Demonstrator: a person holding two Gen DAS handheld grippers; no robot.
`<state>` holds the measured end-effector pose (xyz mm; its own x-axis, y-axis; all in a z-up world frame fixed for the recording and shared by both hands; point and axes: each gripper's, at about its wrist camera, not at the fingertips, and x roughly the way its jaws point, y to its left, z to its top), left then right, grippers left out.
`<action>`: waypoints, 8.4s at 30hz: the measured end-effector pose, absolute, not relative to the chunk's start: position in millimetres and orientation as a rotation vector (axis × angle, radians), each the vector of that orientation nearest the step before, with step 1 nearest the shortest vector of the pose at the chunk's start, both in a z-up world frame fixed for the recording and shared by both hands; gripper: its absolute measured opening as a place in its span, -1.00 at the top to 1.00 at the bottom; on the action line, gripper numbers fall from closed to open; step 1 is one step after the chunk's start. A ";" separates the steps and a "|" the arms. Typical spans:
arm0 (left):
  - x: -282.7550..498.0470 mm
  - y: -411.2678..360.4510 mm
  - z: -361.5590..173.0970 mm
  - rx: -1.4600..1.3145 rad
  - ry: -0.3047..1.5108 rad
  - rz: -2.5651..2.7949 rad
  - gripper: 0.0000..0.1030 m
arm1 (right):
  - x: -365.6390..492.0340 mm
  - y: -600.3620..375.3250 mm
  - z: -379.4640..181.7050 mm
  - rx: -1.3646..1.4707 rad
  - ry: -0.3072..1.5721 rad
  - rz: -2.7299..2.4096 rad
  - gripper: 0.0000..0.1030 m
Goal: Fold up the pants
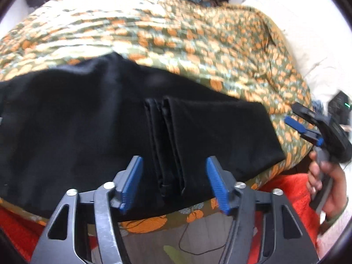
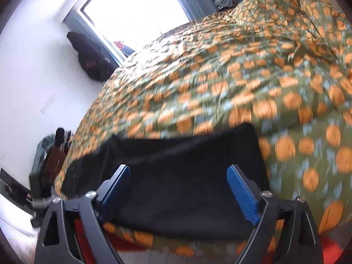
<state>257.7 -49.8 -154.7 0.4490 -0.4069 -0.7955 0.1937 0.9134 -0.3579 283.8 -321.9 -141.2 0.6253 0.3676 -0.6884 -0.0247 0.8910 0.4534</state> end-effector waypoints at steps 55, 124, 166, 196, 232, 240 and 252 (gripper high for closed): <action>213.2 240.3 -146.3 -0.590 1.010 0.107 0.14 | 234.4 -299.3 -192.0 0.360 0.912 0.151 -0.82; 216.1 258.9 -177.4 -0.880 0.816 0.091 0.60 | 235.6 -297.4 -197.1 0.361 0.920 0.157 -0.82; 268.2 -49.6 -178.8 -0.110 1.048 -0.336 -0.33 | 316.7 -316.6 -209.2 0.794 1.066 0.479 -0.80; 267.5 -22.0 -151.8 -0.197 1.015 -0.308 -0.41 | 328.3 -252.8 -163.0 0.474 1.141 0.682 0.50; 263.8 -80.9 -148.9 0.015 1.105 -0.250 -0.45 | 262.2 -365.6 -118.8 0.279 0.986 0.163 -0.34; 263.9 -89.1 -153.1 0.072 1.124 -0.226 -0.45 | 264.6 -310.1 -129.0 0.208 1.033 0.295 -0.34; 294.7 -38.1 -180.1 -0.289 1.228 -0.349 -0.59 | 290.3 -402.8 -156.6 0.575 1.103 0.224 -0.44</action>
